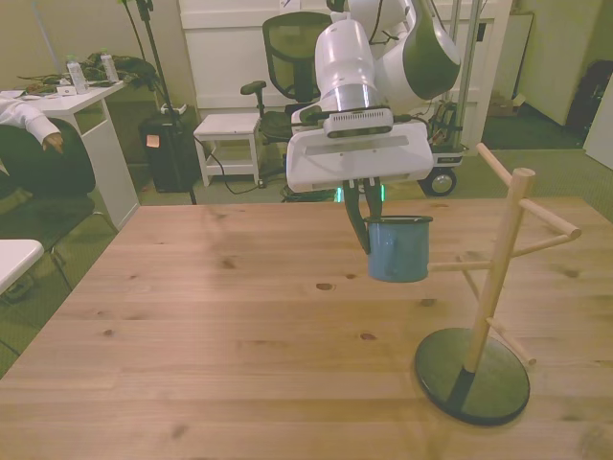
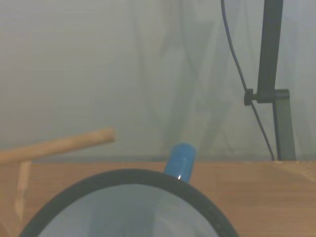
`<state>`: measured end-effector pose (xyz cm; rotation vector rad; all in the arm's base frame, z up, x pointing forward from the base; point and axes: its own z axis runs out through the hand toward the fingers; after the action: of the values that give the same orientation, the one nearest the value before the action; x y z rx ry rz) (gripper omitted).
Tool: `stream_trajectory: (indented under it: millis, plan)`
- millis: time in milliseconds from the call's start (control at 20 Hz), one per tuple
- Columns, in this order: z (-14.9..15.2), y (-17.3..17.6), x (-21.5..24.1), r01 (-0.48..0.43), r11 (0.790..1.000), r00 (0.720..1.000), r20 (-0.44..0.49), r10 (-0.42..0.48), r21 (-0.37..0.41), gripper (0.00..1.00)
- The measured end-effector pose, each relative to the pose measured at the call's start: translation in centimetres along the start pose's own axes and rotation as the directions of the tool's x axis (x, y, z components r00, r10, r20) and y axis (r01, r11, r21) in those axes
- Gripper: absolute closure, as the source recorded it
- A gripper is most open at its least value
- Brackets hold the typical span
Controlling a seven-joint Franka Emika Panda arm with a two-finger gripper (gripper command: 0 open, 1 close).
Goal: Unload the mug
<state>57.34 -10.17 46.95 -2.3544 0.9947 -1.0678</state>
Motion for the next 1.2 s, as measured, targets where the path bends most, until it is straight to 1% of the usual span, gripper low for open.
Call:
stream_trajectory:
  millis: [150, 300, 400, 550, 700, 850, 1100, 1200]
  plan:
    - [-0.5, 1.5, -1.2, -0.004, 1.000, 1.000, 0.018, 0.005, -0.023, 1.00]
    - [-1.9, 2.6, -2.7, 0.001, 0.999, 0.999, 0.033, 0.001, -0.038, 1.00]
    - [-2.6, 3.3, -3.7, 0.014, 0.999, 0.999, 0.044, -0.012, -0.050, 1.00]
    - [-2.5, 4.4, -5.0, 0.049, 0.995, 0.997, 0.065, -0.043, -0.091, 1.00]
    - [-2.0, 5.1, -6.1, 0.074, 0.987, 0.994, 0.089, -0.062, -0.145, 1.00]
    - [-1.7, 5.7, -6.9, 0.097, 0.975, 0.988, 0.137, -0.070, -0.198, 1.00]
    - [-2.8, 5.5, -8.0, 0.125, 0.967, 0.977, 0.198, -0.081, -0.221, 1.00]
    - [-3.2, 6.2, -8.8, 0.148, 0.959, 0.968, 0.233, -0.090, -0.244, 1.00]
